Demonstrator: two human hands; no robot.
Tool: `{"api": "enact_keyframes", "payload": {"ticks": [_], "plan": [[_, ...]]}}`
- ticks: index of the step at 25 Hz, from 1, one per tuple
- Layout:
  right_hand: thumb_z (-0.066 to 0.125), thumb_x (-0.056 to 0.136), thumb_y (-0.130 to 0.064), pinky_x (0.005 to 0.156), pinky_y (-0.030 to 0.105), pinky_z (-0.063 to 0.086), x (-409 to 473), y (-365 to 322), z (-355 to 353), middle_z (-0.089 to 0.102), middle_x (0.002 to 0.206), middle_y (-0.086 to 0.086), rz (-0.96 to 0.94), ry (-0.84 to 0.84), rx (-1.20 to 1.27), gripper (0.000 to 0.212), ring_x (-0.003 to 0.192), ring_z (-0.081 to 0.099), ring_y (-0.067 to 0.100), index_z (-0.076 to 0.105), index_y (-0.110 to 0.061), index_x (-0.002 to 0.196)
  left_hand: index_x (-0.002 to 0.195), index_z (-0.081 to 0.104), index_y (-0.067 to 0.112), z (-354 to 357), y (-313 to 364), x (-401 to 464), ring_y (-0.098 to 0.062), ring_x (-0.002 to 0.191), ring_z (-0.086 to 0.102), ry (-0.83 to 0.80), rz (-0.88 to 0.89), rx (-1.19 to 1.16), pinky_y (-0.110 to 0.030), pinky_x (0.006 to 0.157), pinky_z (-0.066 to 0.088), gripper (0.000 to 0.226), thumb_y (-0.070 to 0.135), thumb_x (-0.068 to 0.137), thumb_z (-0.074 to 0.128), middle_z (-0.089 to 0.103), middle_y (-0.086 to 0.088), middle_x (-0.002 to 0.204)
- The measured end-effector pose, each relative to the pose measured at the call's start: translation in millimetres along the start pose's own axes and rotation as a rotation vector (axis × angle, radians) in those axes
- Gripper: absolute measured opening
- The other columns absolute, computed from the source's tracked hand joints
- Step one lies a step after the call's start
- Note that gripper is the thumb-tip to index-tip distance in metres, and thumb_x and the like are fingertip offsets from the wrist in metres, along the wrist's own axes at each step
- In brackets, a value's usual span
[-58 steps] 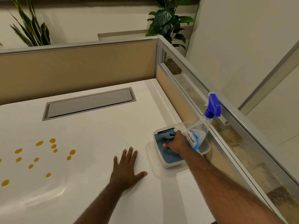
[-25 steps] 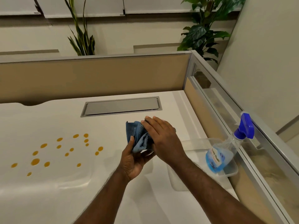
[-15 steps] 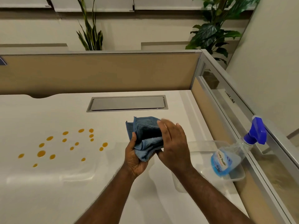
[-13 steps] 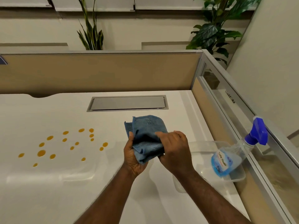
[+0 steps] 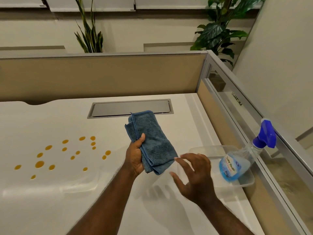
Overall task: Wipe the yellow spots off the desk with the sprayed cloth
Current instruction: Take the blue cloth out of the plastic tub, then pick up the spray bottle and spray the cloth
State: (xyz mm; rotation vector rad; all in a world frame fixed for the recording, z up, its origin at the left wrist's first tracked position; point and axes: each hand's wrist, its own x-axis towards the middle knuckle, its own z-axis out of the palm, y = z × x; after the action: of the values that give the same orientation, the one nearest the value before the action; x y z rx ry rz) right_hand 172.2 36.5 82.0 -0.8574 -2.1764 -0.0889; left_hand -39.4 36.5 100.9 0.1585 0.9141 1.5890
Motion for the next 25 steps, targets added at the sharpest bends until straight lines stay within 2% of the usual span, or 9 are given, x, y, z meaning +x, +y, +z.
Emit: {"api": "enact_keyframes", "payload": {"ticks": [5, 7, 9, 10, 13, 15, 17, 21, 25], "plan": [[0.071, 0.075, -0.029, 0.095, 0.044, 0.041, -24.9, 34.9, -33.3, 0.043, 0.117, 0.017, 0.306, 0.376, -0.098, 0.054, 0.107, 0.047, 0.039, 0.042, -0.007, 0.115, 0.114, 0.063, 0.014, 2.2, 9.7, 0.4, -0.039, 0.104, 0.066, 0.022, 0.174, 0.11, -0.058, 0.089, 0.051, 0.036, 0.023, 0.08, 0.064, 0.071, -0.017, 0.112], [0.071, 0.074, -0.027, 0.101, 0.032, 0.038, -22.0, 53.7, -52.8, 0.037, 0.12, 0.02, 0.417, 0.505, -0.076, 0.061, 0.109, 0.042, 0.044, 0.037, -0.004, 0.119, 0.116, 0.063, 0.014, 2.1, 14.6, 0.0, -0.04, 0.105, 0.065, 0.025, 0.19, 0.118, -0.058, 0.089, 0.05, 0.037, 0.023, 0.08, 0.064, 0.071, -0.017, 0.113], [0.073, 0.075, -0.026, 0.101, 0.03, 0.037, -13.5, 70.4, -68.9, 0.034, 0.125, 0.022, 0.489, 0.57, -0.05, 0.066, 0.114, 0.04, 0.045, 0.034, -0.003, 0.123, 0.122, 0.06, 0.012, 0.5, 18.6, -0.4, -0.041, 0.108, 0.063, 0.003, 0.176, 0.104, -0.061, 0.091, 0.049, 0.044, 0.026, 0.081, 0.064, 0.068, -0.019, 0.118], [0.073, 0.077, -0.026, 0.1, 0.03, 0.039, -6.4, 75.5, -75.0, 0.034, 0.128, 0.026, 0.531, 0.58, -0.01, 0.067, 0.116, 0.041, 0.045, 0.033, -0.004, 0.126, 0.127, 0.057, 0.011, -1.2, 19.8, 0.0, -0.043, 0.111, 0.062, -0.002, 0.156, 0.089, -0.063, 0.092, 0.047, 0.05, 0.028, 0.081, 0.065, 0.065, -0.021, 0.122], [0.07, 0.081, -0.025, 0.095, 0.008, 0.04, 10.8, 84.7, -77.8, 0.041, 0.133, 0.029, 0.712, 0.536, 0.254, 0.068, 0.12, 0.048, 0.031, 0.032, -0.005, 0.134, 0.137, 0.047, 0.008, -1.3, 24.1, -4.9, -0.046, 0.118, 0.056, -0.014, 0.079, 0.027, -0.067, 0.094, 0.044, 0.07, 0.038, 0.079, 0.071, 0.056, -0.025, 0.133], [0.067, 0.083, -0.036, 0.086, 0.007, 0.044, 20.9, 89.3, -76.4, 0.051, 0.127, 0.023, 0.771, 0.494, 0.366, 0.062, 0.108, 0.056, 0.018, 0.037, -0.017, 0.133, 0.136, 0.048, 0.007, 3.5, 26.8, -12.3, -0.046, 0.117, 0.056, -0.029, 0.069, 0.026, -0.063, 0.088, 0.049, 0.069, 0.043, 0.081, 0.067, 0.057, -0.025, 0.132], [0.063, 0.08, -0.057, 0.077, 0.004, 0.047, 26.8, 99.7, -74.1, 0.058, 0.111, 0.017, 0.793, 0.492, 0.391, 0.066, 0.092, 0.058, -0.002, 0.043, -0.017, 0.128, 0.133, 0.051, 0.006, 8.2, 30.1, -18.3, -0.043, 0.113, 0.06, -0.031, 0.079, 0.054, -0.058, 0.082, 0.054, 0.063, 0.045, 0.083, 0.06, 0.061, -0.024, 0.127], [0.052, 0.07, -0.081, 0.061, 0.011, 0.051, 34.2, 124.8, -72.6, 0.065, 0.095, 0.016, 0.882, 0.394, 0.464, 0.075, 0.077, 0.064, 0.005, 0.052, -0.018, 0.111, 0.133, 0.051, 0.008, 12.6, 40.1, -24.2, -0.041, 0.112, 0.062, -0.008, 0.15, 0.113, -0.06, 0.092, 0.049, 0.064, 0.045, 0.082, 0.06, 0.063, -0.022, 0.125], [0.049, 0.075, -0.079, 0.059, 0.004, 0.048, 43.1, 126.0, -67.3, 0.065, 0.076, 0.015, 0.812, 0.302, 0.467, 0.071, 0.067, 0.064, -0.004, 0.055, -0.013, 0.1, 0.125, 0.056, 0.013, 16.9, 48.6, -28.9, -0.037, 0.106, 0.066, 0.009, 0.211, 0.169, -0.055, 0.088, 0.054, 0.054, 0.043, 0.08, 0.059, 0.068, -0.017, 0.119]]}}
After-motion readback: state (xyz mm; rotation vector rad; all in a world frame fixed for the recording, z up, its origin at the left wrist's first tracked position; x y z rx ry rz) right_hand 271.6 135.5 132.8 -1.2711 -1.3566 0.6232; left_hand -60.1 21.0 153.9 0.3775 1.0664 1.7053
